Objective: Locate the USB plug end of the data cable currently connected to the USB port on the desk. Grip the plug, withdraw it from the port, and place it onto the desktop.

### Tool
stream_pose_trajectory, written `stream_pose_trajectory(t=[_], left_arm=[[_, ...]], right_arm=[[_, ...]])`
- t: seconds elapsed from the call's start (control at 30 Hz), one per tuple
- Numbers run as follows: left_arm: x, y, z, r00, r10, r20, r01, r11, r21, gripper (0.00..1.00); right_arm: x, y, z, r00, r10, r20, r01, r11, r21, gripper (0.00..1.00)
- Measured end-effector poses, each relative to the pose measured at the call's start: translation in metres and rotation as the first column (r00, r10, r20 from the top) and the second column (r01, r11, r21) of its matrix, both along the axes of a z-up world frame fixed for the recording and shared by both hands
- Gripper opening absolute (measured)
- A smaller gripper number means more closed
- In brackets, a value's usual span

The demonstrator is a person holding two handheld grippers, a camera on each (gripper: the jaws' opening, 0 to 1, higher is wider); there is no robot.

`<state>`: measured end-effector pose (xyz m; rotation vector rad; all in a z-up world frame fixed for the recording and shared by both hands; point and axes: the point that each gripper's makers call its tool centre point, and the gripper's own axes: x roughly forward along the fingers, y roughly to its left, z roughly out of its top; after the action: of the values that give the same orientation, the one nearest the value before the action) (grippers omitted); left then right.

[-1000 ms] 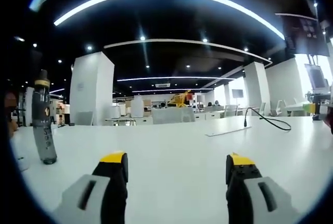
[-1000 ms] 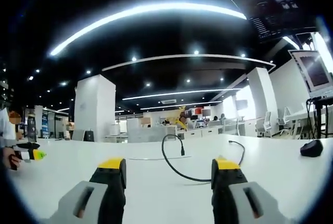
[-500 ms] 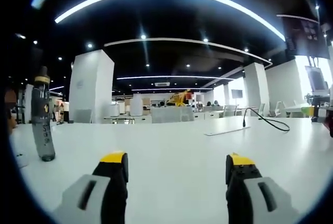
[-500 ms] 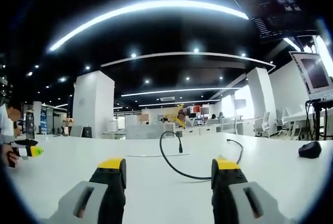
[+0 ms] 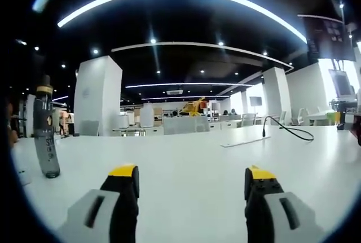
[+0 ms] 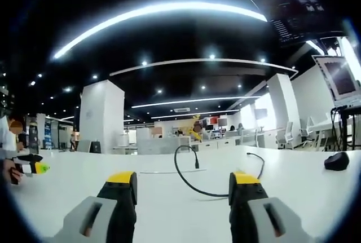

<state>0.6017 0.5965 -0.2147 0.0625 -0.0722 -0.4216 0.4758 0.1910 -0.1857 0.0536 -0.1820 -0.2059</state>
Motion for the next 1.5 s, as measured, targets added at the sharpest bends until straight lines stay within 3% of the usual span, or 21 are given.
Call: stream_pose_trajectory(t=[0.3, 1.5], left_arm=[[0.0023, 0.0034, 0.0002, 1.000, 0.006, -0.016, -0.006, 0.999, -0.032, 0.77], [-0.0004, 0.0054, 0.0003, 1.000, 0.013, -0.003, -0.013, 1.000, -0.028, 0.76]], right_arm=[[0.0019, 0.0008, -0.0031, 1.000, -0.001, -0.022, 0.001, 1.000, -0.011, 0.66], [0.0011, -0.0006, -0.0042, 1.000, -0.012, -0.027, 0.012, 1.000, -0.021, 0.66]])
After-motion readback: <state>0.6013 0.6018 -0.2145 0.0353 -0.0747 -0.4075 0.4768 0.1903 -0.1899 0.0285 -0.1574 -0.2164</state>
